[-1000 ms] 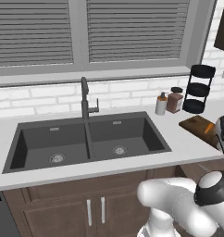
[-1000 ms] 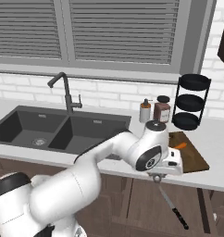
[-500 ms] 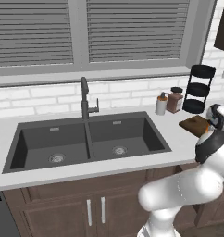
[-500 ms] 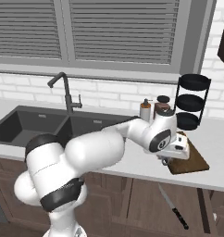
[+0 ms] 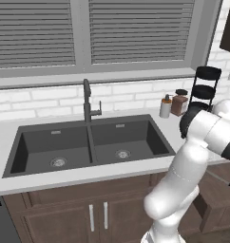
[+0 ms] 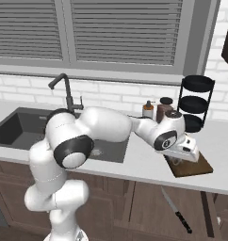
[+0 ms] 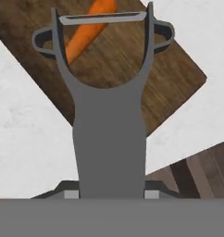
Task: Place the appropriate cutting tool for cutting the carrot skin on the cutting board.
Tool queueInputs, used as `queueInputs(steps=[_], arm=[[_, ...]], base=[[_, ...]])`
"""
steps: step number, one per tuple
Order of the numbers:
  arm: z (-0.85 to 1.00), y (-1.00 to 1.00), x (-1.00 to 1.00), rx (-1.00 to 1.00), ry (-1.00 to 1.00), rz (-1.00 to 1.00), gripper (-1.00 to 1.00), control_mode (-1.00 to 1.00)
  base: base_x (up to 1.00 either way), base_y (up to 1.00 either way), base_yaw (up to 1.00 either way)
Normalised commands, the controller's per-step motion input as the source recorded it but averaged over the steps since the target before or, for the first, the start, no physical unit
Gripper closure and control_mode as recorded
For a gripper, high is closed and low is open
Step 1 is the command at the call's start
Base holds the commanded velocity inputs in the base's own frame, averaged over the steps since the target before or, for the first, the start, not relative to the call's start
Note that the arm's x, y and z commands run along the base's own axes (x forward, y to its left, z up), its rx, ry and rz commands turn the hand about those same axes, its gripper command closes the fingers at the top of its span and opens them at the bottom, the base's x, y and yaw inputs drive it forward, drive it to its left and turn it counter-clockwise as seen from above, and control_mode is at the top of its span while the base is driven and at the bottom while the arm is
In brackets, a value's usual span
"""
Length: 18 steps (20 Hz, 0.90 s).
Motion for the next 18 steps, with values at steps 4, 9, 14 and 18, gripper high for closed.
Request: queueInputs(steps=[4, 9, 14, 18], arm=[[-0.22, -0.34, 0.54, 0.03, 0.0, -0.16, 1.0, -1.0], [-0.28, -0.11, 0.69, 0.09, 0.0, -0.11, 1.0, -1.0], [-0.25, -0.24, 0.26, 0.13, 0.0, -0.07, 1.0, -1.0], [-0.13, -0.32, 0.15, 0.12, 0.0, -0.04, 1.0, -1.0]], base=[[0.0, 0.0, 0.0], [0.0, 0.0, 0.0], [0.0, 0.0, 0.0], [0.0, 0.0, 0.0]])
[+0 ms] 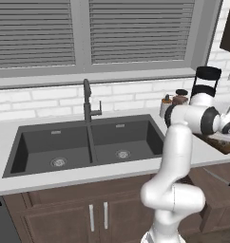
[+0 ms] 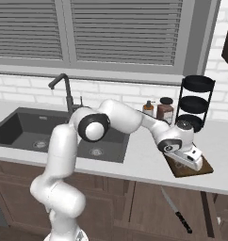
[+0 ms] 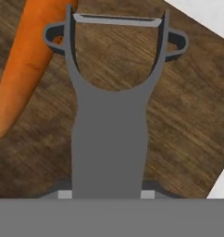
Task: Place the appropriate cutting tool for cutting the carrot skin on the cutting board.
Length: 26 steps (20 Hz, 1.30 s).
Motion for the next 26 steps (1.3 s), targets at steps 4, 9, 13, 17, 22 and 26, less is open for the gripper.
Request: queueInputs(steps=[4, 9, 13, 17, 22, 26], arm=[[-0.18, -0.08, 0.16, 0.09, 0.0, -0.03, 1.0, -1.0], [-0.27, 0.0, 0.15, 0.05, 0.0, -0.02, -1.0, -1.0], [-0.16, 0.0, 0.05, 0.01, 0.0, 0.0, -1.0, -1.0], [0.0, 0.0, 0.0, 0.0, 0.0, 0.0, -1.0, -1.0], [0.39, 0.21, 0.0, 0.0, 0.0, 0.0, -1.0, -1.0], [1.0, 0.65, -0.59, -0.07, -0.13, 0.0, -1.0, -1.0]], base=[[0.0, 0.0, 0.0], [0.0, 0.0, 0.0], [0.0, 0.0, 0.0], [0.0, 0.0, 0.0], [0.0, 0.0, 0.0], [0.0, 0.0, 0.0]])
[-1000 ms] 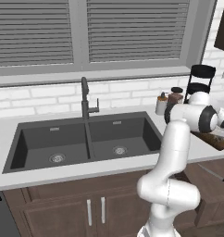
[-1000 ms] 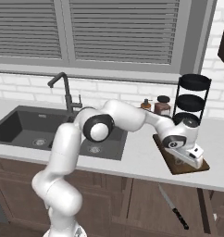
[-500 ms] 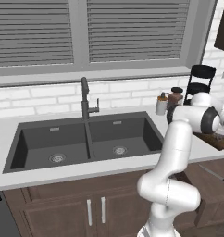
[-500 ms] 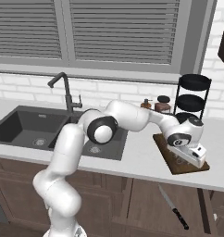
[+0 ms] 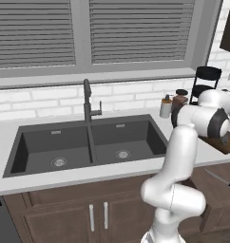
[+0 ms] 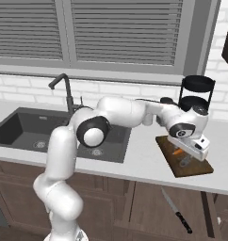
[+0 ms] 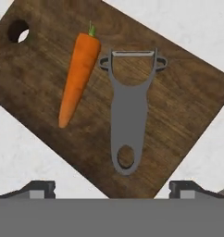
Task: Place the appropriate cutting tool for cutting the carrot skin on the cutting board.
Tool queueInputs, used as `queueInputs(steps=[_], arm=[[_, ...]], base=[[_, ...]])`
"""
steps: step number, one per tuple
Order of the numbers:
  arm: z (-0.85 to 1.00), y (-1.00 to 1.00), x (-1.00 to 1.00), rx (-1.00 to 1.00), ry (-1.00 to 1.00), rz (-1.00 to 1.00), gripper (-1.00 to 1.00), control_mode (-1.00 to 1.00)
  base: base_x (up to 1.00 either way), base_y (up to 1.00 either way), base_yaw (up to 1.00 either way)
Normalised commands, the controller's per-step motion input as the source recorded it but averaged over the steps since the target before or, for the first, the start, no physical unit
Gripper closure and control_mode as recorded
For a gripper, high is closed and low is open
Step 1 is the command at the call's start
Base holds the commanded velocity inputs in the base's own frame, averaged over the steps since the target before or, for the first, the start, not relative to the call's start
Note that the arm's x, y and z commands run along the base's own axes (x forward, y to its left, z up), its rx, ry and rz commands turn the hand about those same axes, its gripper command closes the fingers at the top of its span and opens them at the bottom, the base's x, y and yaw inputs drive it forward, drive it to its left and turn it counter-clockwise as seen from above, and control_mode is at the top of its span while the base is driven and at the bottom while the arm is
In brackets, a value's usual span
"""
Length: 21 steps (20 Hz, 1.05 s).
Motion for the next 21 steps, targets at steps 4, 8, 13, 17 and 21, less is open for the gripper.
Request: queueInputs(steps=[4, 8, 13, 17, 21], arm=[[0.51, 0.99, -1.0, -0.18, -0.11, 0.09, -1.0, -1.0], [0.08, 1.0, -0.78, -0.18, 0.03, 0.1, -1.0, -1.0], [0.0, 1.0, -0.63, -0.11, 0.06, 0.01, -1.0, -1.0], [0.23, 1.0, -0.7, -0.01, 0.02, 0.01, -1.0, -1.0], [0.34, 1.0, -0.67, 0.0, 0.17, 0.0, -1.0, -1.0]], base=[[0.0, 0.0, 0.0], [0.0, 0.0, 0.0], [0.0, 0.0, 0.0], [0.0, 0.0, 0.0], [0.0, 0.0, 0.0]])
